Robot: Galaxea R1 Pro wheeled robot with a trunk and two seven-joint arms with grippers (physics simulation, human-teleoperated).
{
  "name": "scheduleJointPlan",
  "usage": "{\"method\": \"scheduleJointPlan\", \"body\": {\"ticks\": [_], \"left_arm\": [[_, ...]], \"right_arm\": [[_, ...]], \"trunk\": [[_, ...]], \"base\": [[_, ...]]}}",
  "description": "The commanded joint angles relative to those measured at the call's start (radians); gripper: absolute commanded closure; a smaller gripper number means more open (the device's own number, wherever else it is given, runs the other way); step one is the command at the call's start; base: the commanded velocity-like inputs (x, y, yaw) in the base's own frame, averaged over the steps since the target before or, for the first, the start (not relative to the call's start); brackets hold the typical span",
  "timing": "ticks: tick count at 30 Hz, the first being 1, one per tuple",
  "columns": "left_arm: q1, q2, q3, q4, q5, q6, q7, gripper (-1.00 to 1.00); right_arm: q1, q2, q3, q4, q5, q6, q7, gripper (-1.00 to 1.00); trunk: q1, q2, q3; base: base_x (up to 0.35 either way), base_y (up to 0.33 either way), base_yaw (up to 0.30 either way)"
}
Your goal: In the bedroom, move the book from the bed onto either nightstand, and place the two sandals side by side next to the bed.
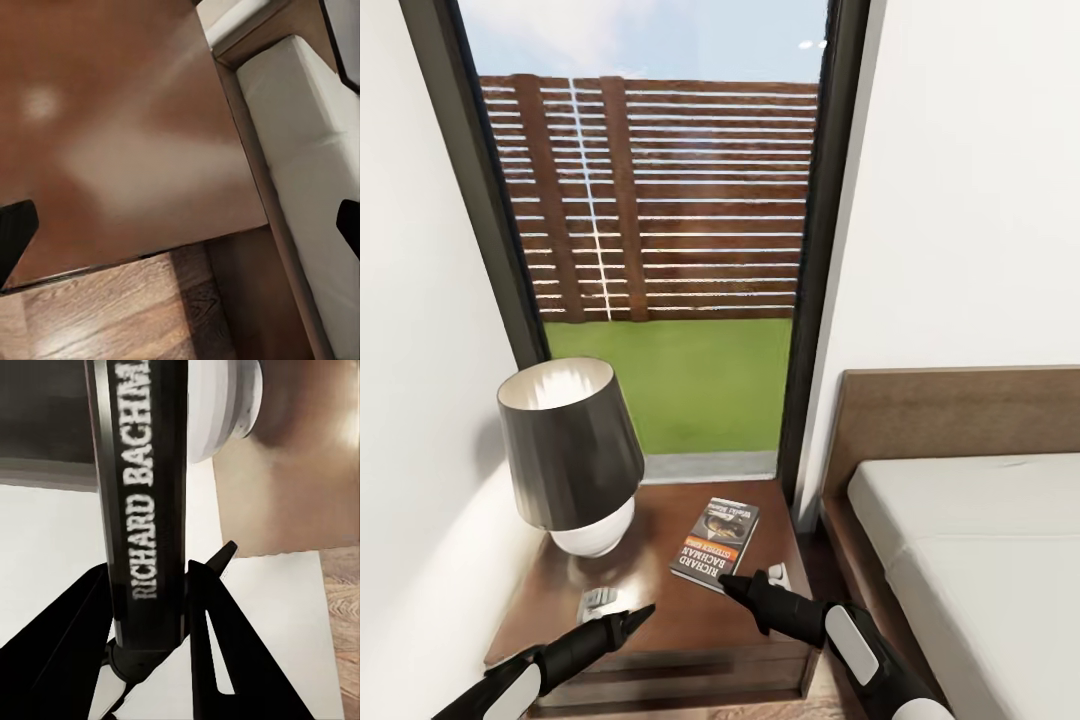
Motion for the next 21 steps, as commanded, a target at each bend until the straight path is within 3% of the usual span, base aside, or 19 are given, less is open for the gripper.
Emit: {"method": "scheduleJointPlan", "body": {"ticks": [1,12,21], "left_arm": [[-0.001,0.001,-0.004,-0.001,0.01,0.007,-0.002,-1.0],[0.0,0.001,-0.004,0.0,0.01,0.008,-0.003,-1.0],[0.0,0.001,-0.004,0.0,0.01,0.008,-0.003,-1.0]], "right_arm": [[-0.001,0.0,0.0,0.0,-0.005,0.005,0.0,1.0],[-0.001,0.0,0.0,0.0,-0.004,0.006,0.0,1.0],[-0.001,0.0,0.0,0.0,-0.005,0.006,-0.001,1.0]], "trunk": [[0.0,0.0,-0.001],[0.0,0.0,-0.001],[0.035,-0.063,-0.029]], "base": [[0.284,0.074,0.0],[0.076,0.019,0.0],[0.0,0.0,0.0]]}}
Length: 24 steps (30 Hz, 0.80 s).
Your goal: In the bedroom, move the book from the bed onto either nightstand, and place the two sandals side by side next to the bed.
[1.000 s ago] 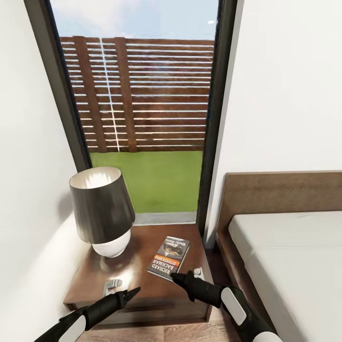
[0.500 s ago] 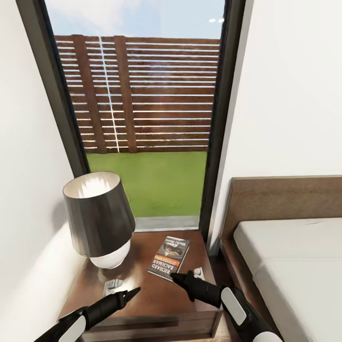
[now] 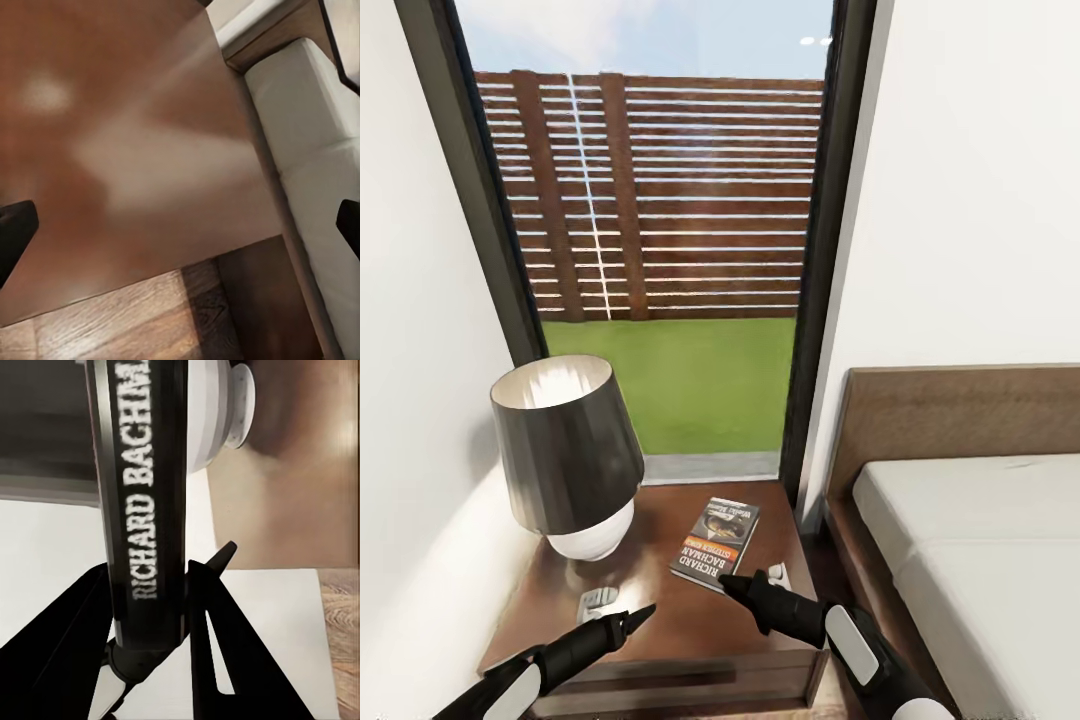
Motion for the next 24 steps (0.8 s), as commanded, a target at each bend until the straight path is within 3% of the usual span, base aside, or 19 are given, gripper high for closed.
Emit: {"method": "scheduleJointPlan", "body": {"ticks": [1,24], "left_arm": [[-0.001,0.001,-0.004,-0.001,0.011,0.007,-0.002,-1.0],[0.0,0.001,-0.004,-0.001,0.011,0.007,-0.001,-1.0]], "right_arm": [[-0.001,0.0,0.0,0.0,-0.006,0.006,0.0,1.0],[-0.001,0.0,0.0,0.0,-0.006,0.006,0.001,1.0]], "trunk": [[0.004,-0.008,-0.004],[0.092,-0.169,-0.076]], "base": [[0.0,0.0,0.0],[0.0,0.0,0.0]]}}
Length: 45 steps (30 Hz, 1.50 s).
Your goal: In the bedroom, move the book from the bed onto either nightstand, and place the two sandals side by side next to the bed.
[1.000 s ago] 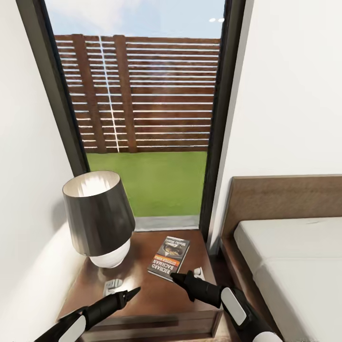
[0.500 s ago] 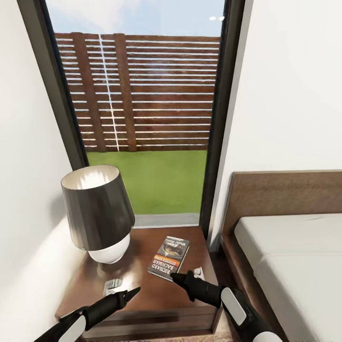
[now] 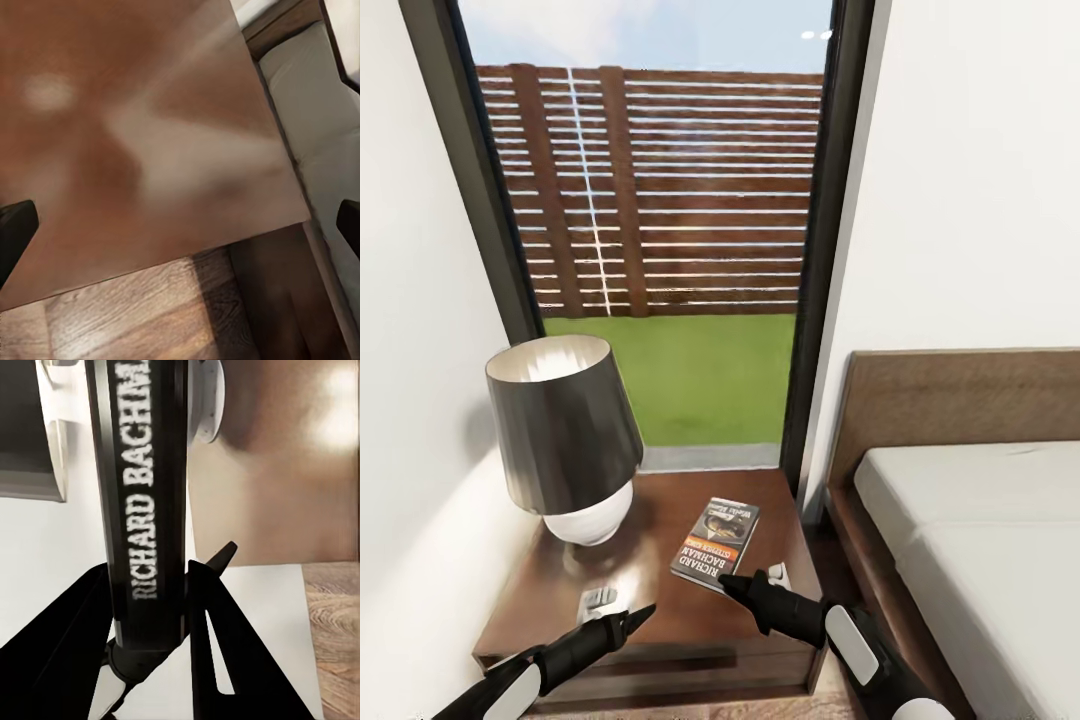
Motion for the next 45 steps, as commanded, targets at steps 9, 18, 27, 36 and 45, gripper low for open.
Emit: {"method": "scheduleJointPlan", "body": {"ticks": [9,18,27,36,45], "left_arm": [[-0.002,0.0,-0.004,-0.001,0.011,0.007,-0.001,-1.0],[-0.002,0.0,-0.004,-0.001,0.011,0.007,-0.001,-1.0],[-0.001,0.001,-0.004,0.0,0.011,0.007,-0.003,-1.0],[-0.002,0.001,-0.004,0.0,0.011,0.006,-0.002,-1.0],[-0.001,0.001,-0.004,0.001,0.011,0.006,-0.001,-1.0]], "right_arm": [[-0.001,0.0,0.0,0.0,-0.006,0.006,0.0,1.0],[-0.001,0.0,0.0,0.0,-0.006,0.006,-0.001,1.0],[0.0,0.0,0.001,0.0,-0.007,0.006,0.0,1.0],[-0.001,0.0,0.001,0.0,-0.006,0.006,0.0,1.0],[0.0,0.0,0.001,0.0,-0.007,0.006,0.0,1.0]], "trunk": [[0.034,-0.064,-0.029],[0.065,-0.12,-0.054],[0.065,-0.12,-0.054],[0.065,-0.12,-0.054],[0.065,-0.12,-0.054]], "base": [[0.0,0.0,0.0],[0.0,0.0,0.0],[0.002,0.0,0.0],[0.142,0.0,0.0],[0.169,0.0,0.0]]}}
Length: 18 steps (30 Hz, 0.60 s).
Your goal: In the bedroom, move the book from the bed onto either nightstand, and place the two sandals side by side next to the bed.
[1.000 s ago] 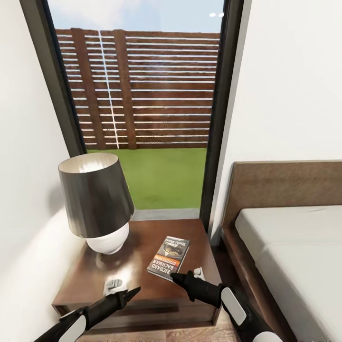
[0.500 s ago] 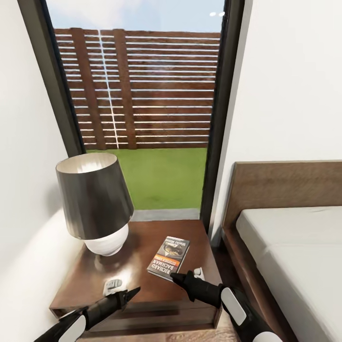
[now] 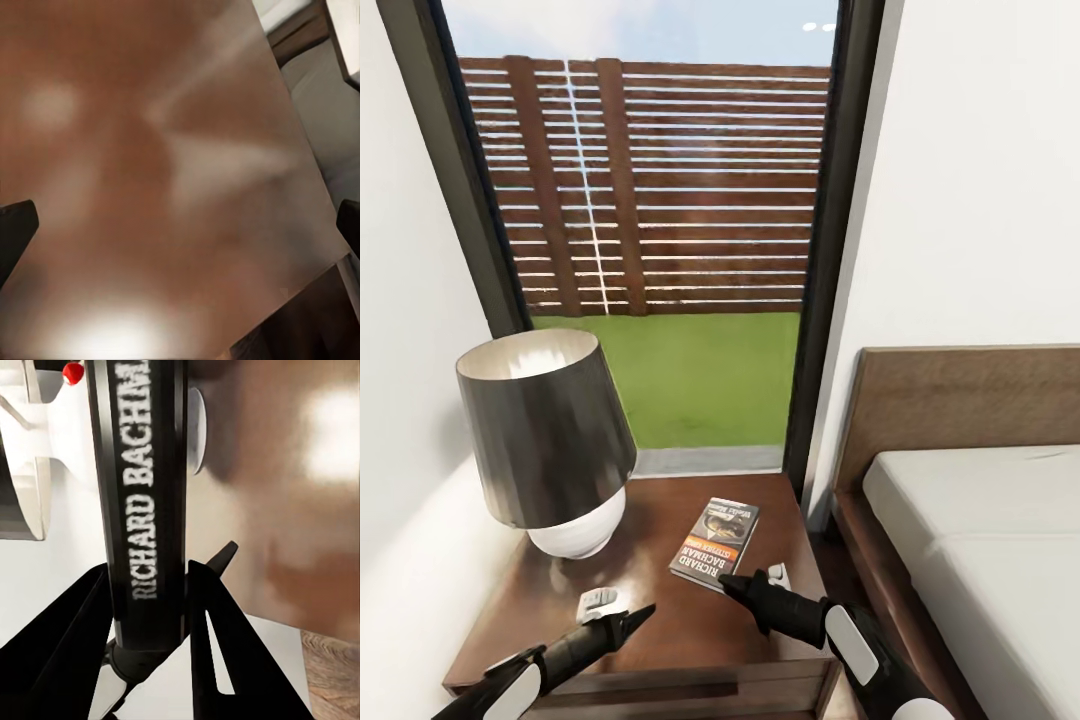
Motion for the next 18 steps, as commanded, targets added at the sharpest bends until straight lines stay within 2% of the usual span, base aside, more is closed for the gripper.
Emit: {"method": "scheduleJointPlan", "body": {"ticks": [1,3,10,18], "left_arm": [[-0.001,0.001,-0.004,-0.001,0.01,0.007,-0.002,-1.0],[-0.001,0.001,-0.004,-0.001,0.01,0.007,-0.002,-1.0],[-0.001,0.001,-0.004,-0.001,0.01,0.008,-0.002,-1.0],[-0.001,0.001,-0.004,-0.001,0.01,0.008,-0.002,-1.0]], "right_arm": [[0.0,0.0,0.0,0.0,-0.004,0.005,0.0,1.0],[0.0,0.0,0.0,0.0,-0.004,0.005,0.0,1.0],[-0.001,0.0,0.0,0.0,-0.004,0.005,0.0,1.0],[-0.001,0.0,0.001,0.0,-0.003,0.005,0.0,1.0]], "trunk": [[0.0,0.0,-0.001],[0.0,0.0,-0.001],[0.027,-0.049,-0.023],[0.031,-0.056,-0.026]], "base": [[0.02,0.0,0.0],[0.008,0.0,0.0],[0.001,0.0,0.0],[0.0,0.0,0.0]]}}
